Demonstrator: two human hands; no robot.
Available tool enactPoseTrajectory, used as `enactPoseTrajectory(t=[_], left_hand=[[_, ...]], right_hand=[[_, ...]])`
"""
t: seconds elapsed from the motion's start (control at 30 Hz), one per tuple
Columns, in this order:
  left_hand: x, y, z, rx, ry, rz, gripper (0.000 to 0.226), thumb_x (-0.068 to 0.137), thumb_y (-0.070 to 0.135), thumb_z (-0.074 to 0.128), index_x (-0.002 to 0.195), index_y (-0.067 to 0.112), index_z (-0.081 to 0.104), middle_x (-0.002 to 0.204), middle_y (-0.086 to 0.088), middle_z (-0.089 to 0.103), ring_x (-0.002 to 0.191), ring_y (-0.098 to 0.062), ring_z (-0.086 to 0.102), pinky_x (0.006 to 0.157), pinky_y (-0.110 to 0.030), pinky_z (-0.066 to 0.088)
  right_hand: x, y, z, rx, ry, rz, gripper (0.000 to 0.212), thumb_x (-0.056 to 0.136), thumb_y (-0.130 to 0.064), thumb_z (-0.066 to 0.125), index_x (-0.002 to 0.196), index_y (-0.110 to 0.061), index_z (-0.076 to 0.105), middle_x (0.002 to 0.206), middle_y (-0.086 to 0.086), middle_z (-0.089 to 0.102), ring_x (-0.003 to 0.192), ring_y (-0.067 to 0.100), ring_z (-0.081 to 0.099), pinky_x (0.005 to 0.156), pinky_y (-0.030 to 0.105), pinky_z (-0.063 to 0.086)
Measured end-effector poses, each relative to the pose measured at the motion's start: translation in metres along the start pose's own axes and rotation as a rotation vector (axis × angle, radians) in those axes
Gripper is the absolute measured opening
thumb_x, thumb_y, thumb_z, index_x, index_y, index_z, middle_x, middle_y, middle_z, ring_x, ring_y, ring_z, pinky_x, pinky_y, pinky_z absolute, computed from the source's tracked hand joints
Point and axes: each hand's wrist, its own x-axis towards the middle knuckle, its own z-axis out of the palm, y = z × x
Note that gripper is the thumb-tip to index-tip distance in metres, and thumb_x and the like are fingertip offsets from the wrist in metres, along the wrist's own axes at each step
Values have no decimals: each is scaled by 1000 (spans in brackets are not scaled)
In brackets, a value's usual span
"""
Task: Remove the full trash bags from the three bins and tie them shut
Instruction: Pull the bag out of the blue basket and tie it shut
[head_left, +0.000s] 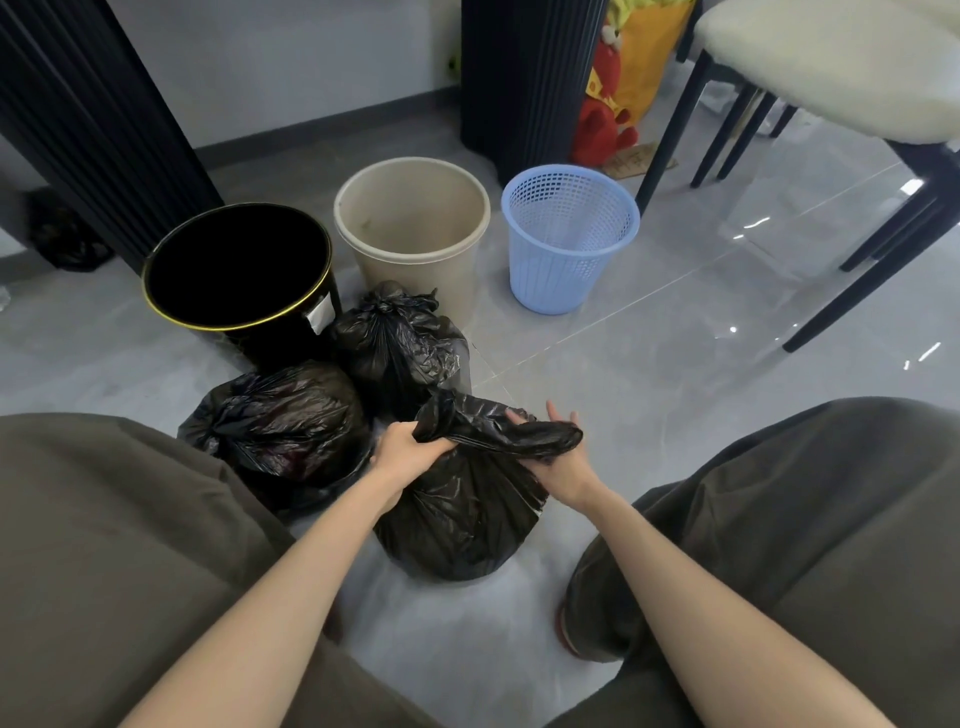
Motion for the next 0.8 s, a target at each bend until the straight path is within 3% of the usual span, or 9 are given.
enactPoseTrajectory(t=[0.07,0.1,0.17,0.27,0.4,0.53,0.6,0.7,0.8], left_hand=[[1,0,0,-24,-11,7,19,78,18,74,94,7,72,76,1,66,76,-12,61,69,-21,49],[1,0,1,-46,-9,9,20,78,18,74,96,7,72,80,-1,68,77,-12,61,71,-23,49],[-1,1,2,-104,4,5,25,78,18,74,100,6,72,90,-6,70,83,-15,63,78,-27,50],[-1,-1,7,-168,0,-10,28,77,17,76,101,5,71,89,-4,69,76,-10,62,66,-15,51],[-1,2,11,-215,-38,-4,31,74,19,79,102,8,71,89,1,70,73,-1,61,54,-4,46],[-1,7,16,-211,-69,26,32,78,18,75,107,7,69,87,4,67,74,0,59,53,-1,44],[-1,8,15,-228,-64,30,30,82,17,71,111,6,67,95,0,66,76,-2,57,53,1,43],[-1,8,12,-220,-59,18,30,86,15,66,115,7,65,105,-6,65,83,-7,57,53,2,43],[-3,10,14,-148,-61,35,29,85,17,67,113,6,65,103,-6,65,84,-9,57,54,-2,44]], right_hand=[[0,-17,-4,435,27,53,33,98,-28,47,130,-23,51,135,-5,51,132,17,41,109,21,32],[-1,-26,-5,626,58,100,25,98,-22,46,122,-23,56,124,-6,57,121,13,50,98,17,41],[-3,-42,-6,827,129,194,20,99,-20,43,115,-19,56,113,-4,61,109,12,57,88,24,46],[5,-56,-3,1063,181,345,23,97,-12,37,100,-12,60,100,3,66,95,16,62,77,27,50],[16,-59,-5,1342,248,520,38,91,-5,31,112,5,61,113,16,67,107,28,62,97,38,49],[15,-62,-12,1352,368,537,35,91,-4,31,99,1,65,100,13,69,96,28,64,85,36,53],[13,-62,-16,1182,435,528,29,94,-6,33,86,-11,60,89,5,64,88,21,60,77,31,50],[13,-63,-24,954,428,463,26,96,-12,35,83,-16,57,87,1,61,91,20,58,84,34,46],[17,-73,-27,994,331,407,26,94,-10,37,84,-13,61,92,7,67,95,26,62,91,39,50]])
